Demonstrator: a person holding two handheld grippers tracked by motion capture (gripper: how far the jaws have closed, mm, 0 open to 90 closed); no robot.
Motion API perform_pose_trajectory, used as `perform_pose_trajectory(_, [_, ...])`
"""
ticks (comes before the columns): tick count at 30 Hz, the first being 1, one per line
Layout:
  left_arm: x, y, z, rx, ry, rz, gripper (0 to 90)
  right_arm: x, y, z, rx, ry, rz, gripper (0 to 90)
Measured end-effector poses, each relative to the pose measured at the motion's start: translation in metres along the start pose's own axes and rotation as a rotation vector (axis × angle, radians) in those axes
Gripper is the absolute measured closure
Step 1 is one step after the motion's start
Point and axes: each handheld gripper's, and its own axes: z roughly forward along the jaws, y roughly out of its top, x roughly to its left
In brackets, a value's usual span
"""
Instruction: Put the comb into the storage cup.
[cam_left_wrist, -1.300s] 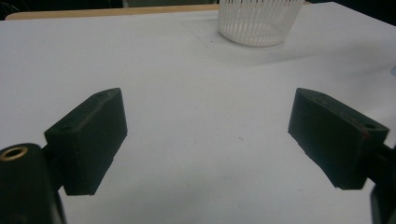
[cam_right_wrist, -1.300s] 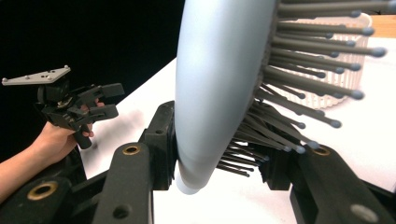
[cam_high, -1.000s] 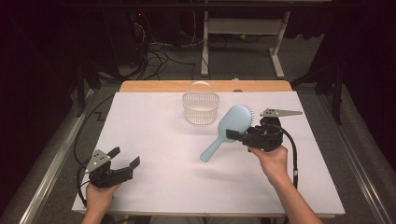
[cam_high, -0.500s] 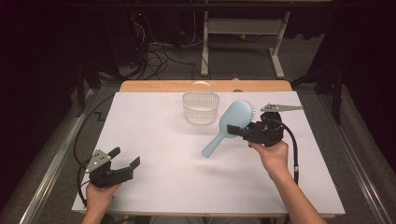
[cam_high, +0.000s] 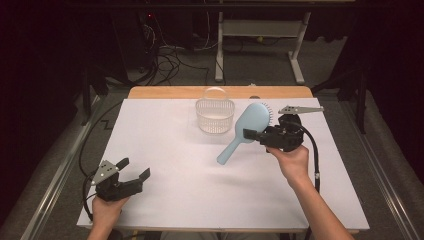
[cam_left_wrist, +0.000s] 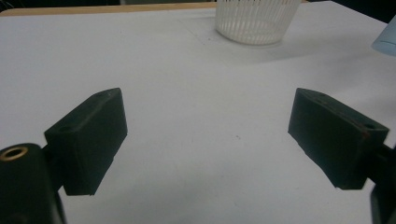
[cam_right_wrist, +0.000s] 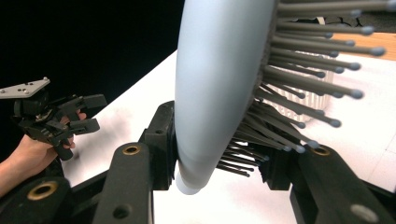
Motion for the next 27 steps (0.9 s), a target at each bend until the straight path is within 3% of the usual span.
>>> perform_pose_trajectory(27, [0.000,0.000,0.000,0.004,-0.001,-0.001,11.1,0.002,0.035,0.003,0.011,-0.048,-0.046,55.9])
